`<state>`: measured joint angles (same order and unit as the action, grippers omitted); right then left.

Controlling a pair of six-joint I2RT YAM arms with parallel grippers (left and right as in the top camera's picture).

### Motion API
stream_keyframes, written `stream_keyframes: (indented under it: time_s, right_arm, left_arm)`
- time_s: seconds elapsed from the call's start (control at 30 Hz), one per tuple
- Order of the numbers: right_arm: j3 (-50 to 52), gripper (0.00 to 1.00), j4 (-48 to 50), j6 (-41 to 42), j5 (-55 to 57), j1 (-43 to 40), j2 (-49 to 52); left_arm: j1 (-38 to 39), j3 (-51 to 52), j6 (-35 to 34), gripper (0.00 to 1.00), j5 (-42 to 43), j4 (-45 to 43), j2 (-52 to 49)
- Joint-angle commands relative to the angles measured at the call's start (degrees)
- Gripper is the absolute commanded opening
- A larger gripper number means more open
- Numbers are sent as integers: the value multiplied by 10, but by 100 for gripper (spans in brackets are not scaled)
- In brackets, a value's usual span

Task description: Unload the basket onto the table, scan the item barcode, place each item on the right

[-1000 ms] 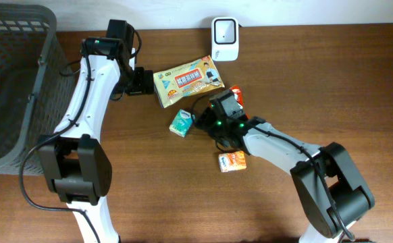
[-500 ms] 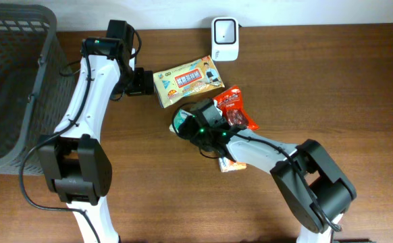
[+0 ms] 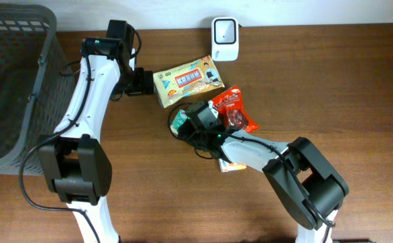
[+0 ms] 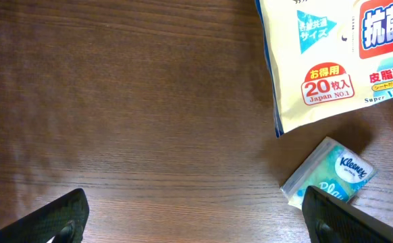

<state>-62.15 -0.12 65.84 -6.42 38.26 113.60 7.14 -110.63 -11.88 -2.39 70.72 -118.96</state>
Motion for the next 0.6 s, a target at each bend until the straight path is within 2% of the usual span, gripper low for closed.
stream_keyframes:
  time_s: [0.0, 0.03, 0.07, 0.27, 0.33, 0.47, 0.57]
  right_arm:
    - [3, 19, -18, -9, 36, 3, 23]
    - [3, 10, -25, -10, 44, 3, 23]
    - [3, 5, -27, -13, 49, 3, 23]
    - [-17, 4, -82, -114, 72, -9, -15]
    - [-45, 4, -136, -165, 90, -13, -30]
    - [-160, 4, -352, -284, 230, -10, -42]
    - [-193, 4, -436, -367, 341, 0, -42]
  left_arm:
    - [-3, 1, -9, 99, -5, 1, 0]
    - [-3, 1, -9, 99, -5, 1, 0]
    - [-3, 1, -9, 99, -5, 1, 0]
    - [-3, 1, -9, 99, -5, 1, 0]
    - [-3, 1, -9, 99, -5, 1, 0]
    - [-3, 1, -9, 99, -5, 1, 0]
    - [-3, 1, -9, 99, -4, 0, 0]
